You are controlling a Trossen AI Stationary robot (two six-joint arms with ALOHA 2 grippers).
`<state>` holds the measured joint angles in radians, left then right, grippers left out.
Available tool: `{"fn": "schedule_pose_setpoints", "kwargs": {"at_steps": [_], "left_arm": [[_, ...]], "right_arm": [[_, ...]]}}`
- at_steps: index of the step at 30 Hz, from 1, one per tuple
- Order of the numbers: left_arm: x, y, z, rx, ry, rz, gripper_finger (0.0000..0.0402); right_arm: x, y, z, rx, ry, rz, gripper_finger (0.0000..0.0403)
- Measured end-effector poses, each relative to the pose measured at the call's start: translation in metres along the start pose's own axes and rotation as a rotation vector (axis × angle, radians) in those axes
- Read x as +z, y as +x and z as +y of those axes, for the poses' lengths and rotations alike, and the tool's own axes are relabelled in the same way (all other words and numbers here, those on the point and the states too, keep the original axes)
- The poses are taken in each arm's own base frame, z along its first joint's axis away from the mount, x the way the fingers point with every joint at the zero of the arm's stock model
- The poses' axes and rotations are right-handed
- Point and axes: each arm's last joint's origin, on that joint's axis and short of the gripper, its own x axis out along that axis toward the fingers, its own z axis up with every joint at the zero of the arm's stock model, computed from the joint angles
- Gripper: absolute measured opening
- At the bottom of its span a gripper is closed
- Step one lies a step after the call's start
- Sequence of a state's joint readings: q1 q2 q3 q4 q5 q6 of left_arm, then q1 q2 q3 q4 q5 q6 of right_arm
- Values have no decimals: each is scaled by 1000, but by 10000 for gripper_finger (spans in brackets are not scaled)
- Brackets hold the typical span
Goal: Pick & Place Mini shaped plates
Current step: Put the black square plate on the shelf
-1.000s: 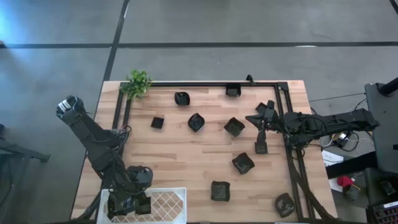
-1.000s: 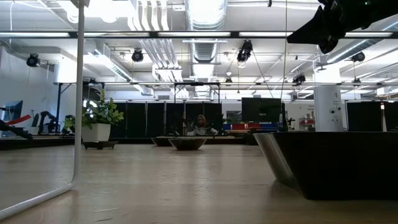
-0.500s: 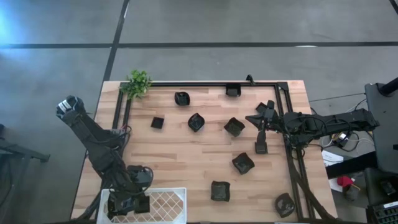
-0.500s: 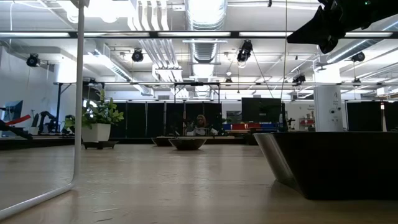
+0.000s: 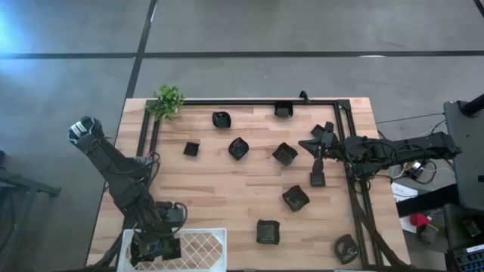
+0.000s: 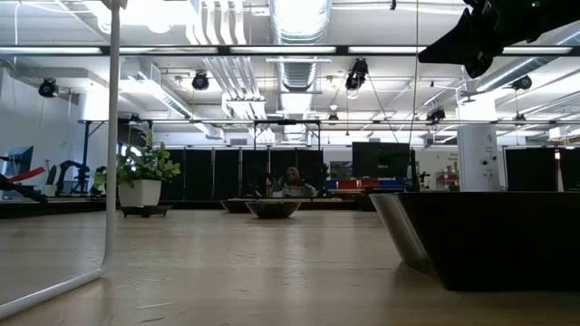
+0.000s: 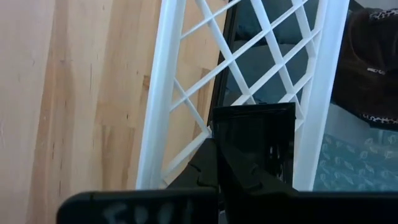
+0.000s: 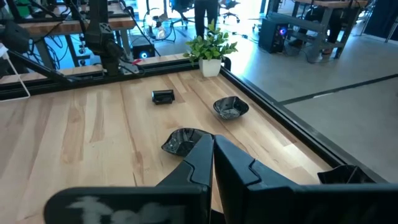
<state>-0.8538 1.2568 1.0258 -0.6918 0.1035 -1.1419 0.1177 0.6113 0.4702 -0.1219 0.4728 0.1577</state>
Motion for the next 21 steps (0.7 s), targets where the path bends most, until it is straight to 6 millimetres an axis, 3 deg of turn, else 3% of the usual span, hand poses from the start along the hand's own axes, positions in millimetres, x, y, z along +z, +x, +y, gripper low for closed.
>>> {"fn": "schedule_pose_setpoints", "kwargs": {"at_steps": [9,21], "left_arm": [[3,-1,3,2,60,13,25],[4,-2,1,-5,105,-8,23]], "right_arm": [[0,0,0,0,1,-1,13],[0,0,0,0,31,-1,13]]}}
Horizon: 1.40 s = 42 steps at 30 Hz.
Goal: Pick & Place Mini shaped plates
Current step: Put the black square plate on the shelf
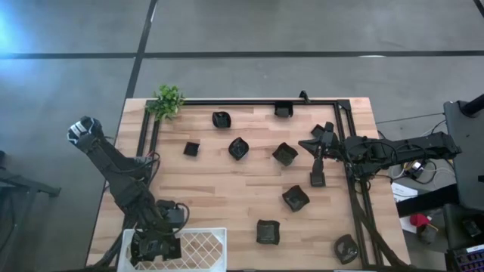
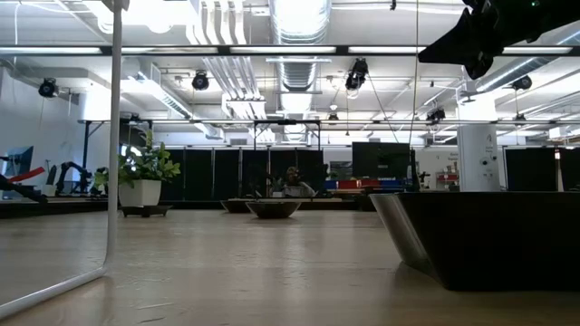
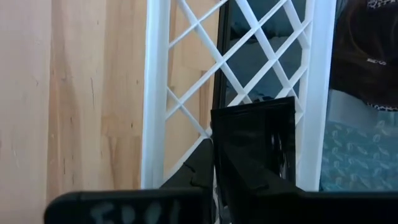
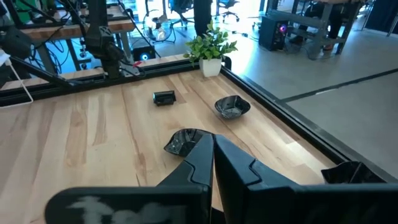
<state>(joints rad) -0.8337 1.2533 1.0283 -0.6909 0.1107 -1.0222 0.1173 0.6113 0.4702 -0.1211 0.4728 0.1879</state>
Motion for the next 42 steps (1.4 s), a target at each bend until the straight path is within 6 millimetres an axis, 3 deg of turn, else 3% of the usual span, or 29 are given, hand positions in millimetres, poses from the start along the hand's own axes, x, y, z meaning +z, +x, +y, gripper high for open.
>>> {"fn": "schedule_pose_setpoints", "kwargs": {"at_steps": [37,42], "left_arm": [[3,-7,2,-15,10,-26,23],[5,-11,1,-30,89,-24,23]], "right_arm": [[0,0,0,0,4,0,13],[0,0,0,0,4,1,13]]}}
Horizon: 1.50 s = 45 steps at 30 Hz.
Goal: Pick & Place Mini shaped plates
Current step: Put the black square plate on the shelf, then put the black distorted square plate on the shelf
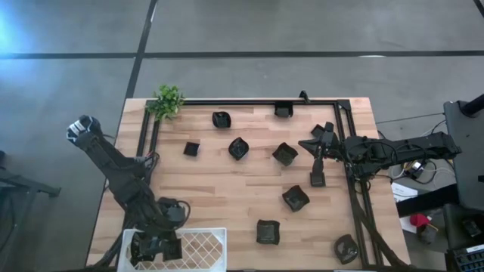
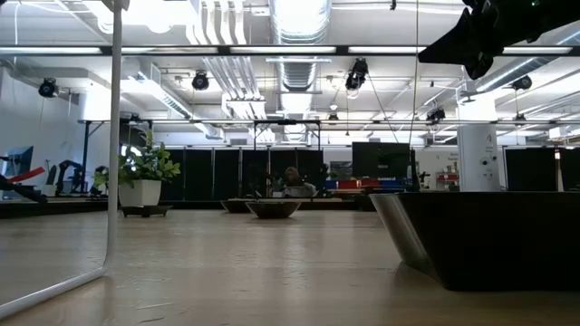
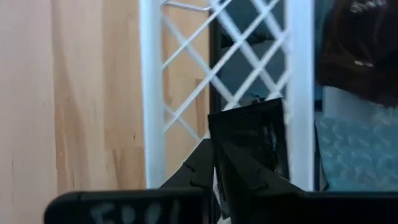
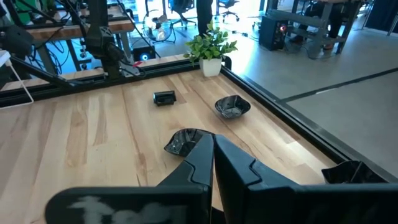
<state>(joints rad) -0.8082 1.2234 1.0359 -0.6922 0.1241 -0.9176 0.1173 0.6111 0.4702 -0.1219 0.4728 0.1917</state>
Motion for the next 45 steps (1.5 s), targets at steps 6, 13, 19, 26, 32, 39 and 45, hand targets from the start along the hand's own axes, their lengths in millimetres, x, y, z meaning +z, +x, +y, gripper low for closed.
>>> {"fn": "schedule_pose_setpoints", "kwargs": {"at_steps": [6,13,19,26,32,39,45], "left_arm": [[2,-11,-3,-30,65,-28,23],[4,-26,-1,38,122,-158,23],[7,-38,12,370,118,-422,23],[13,-48,18,665,110,-741,23],[17,-53,20,860,94,-965,23],[23,-38,22,957,81,-1033,23],[26,-25,22,976,66,-1054,23]], "right_arm": [[0,0,0,0,0,0,13],[0,0,0,1,0,0,13],[0,0,0,1,0,0,13],[0,0,0,1,1,0,13],[-1,1,0,-1,75,6,13],[-8,16,-4,-77,66,74,13],[-16,30,-13,-173,162,146,13]]}}
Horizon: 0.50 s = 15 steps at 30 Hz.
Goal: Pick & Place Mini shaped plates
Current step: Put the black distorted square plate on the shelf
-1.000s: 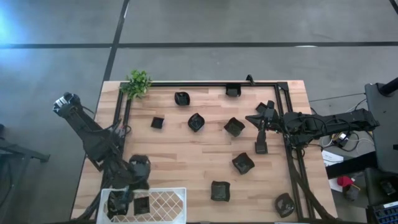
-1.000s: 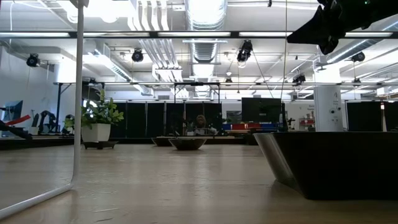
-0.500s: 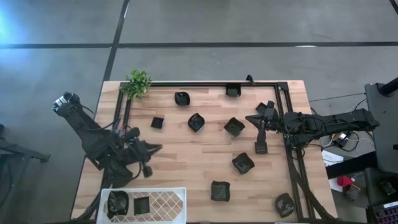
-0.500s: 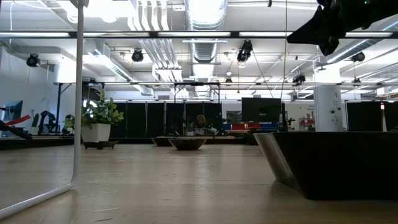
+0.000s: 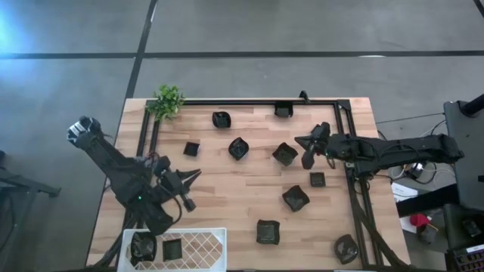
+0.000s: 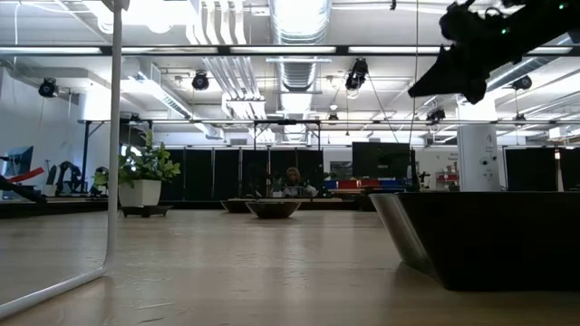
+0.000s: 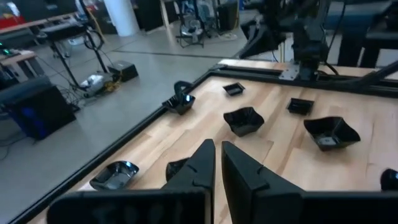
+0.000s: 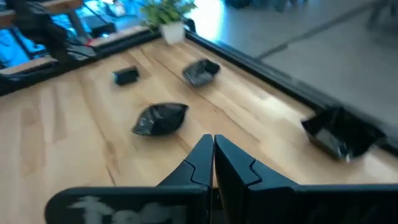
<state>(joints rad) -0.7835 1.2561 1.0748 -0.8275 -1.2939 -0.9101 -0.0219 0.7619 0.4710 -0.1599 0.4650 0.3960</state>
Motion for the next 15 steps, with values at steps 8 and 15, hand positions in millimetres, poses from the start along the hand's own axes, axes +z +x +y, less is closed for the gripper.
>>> {"fn": "schedule_pose_setpoints", "kwargs": {"at_steps": [8,15], "left_arm": [[-9,8,-16,67,18,-65,23],[-20,15,-29,96,49,-76,23]], "right_arm": [[5,13,-7,-137,69,203,13],[11,34,-2,-185,69,281,13]]}}
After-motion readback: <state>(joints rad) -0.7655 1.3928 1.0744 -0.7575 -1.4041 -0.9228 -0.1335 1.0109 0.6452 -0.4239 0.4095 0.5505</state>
